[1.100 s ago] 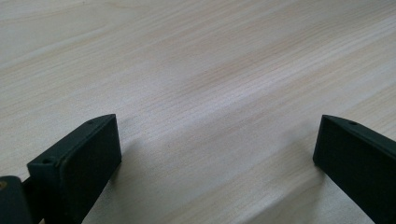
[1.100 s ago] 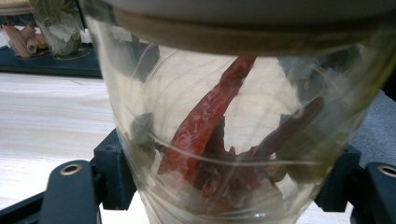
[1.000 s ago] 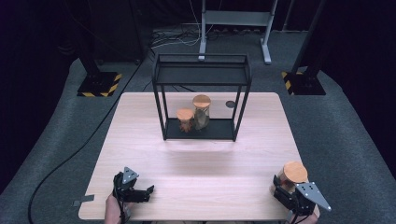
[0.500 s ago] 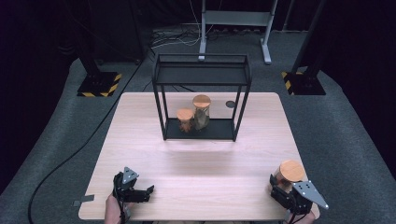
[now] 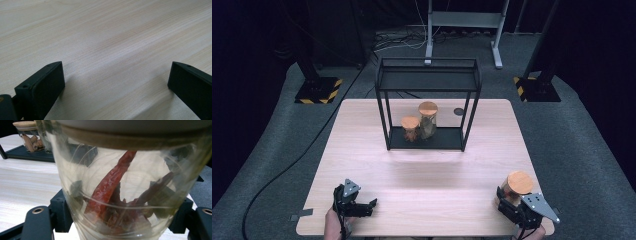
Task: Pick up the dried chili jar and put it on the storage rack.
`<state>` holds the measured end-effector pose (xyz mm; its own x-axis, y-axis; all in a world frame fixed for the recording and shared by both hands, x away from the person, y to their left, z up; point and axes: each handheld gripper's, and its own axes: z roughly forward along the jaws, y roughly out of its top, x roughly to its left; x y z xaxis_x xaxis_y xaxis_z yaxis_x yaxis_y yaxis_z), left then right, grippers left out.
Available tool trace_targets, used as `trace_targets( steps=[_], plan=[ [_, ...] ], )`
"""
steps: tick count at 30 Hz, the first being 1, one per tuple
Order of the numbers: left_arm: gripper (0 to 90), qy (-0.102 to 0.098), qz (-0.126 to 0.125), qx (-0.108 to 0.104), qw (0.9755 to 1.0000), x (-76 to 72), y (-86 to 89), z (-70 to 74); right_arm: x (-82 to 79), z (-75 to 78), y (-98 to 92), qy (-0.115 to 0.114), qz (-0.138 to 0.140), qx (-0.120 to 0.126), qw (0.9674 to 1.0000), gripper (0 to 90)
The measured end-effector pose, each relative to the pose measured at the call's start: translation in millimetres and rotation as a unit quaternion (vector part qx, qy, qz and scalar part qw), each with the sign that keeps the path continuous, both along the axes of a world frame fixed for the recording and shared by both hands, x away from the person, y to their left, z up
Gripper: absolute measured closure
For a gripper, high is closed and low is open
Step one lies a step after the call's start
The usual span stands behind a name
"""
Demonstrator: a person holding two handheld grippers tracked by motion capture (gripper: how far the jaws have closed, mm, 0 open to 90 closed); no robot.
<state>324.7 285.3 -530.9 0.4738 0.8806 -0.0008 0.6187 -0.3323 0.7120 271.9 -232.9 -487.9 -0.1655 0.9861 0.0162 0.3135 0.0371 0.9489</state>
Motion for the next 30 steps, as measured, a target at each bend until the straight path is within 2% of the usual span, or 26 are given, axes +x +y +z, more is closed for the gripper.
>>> trace_targets(
  steps=[18, 30],
  plan=[
    [0.2, 0.001, 0.004, 0.001, 1.0, 0.0, -1.1, 0.1, 2.2, 3.1, 16.2, -0.011, 0.021, -0.004, 0.9997, 24.4],
    [0.1, 0.001, 0.004, 0.001, 1.0, 0.1, -1.1, 0.2, 9.7, 8.4, 30.3, -0.014, 0.04, -0.007, 0.9991, 24.4]
  ],
)
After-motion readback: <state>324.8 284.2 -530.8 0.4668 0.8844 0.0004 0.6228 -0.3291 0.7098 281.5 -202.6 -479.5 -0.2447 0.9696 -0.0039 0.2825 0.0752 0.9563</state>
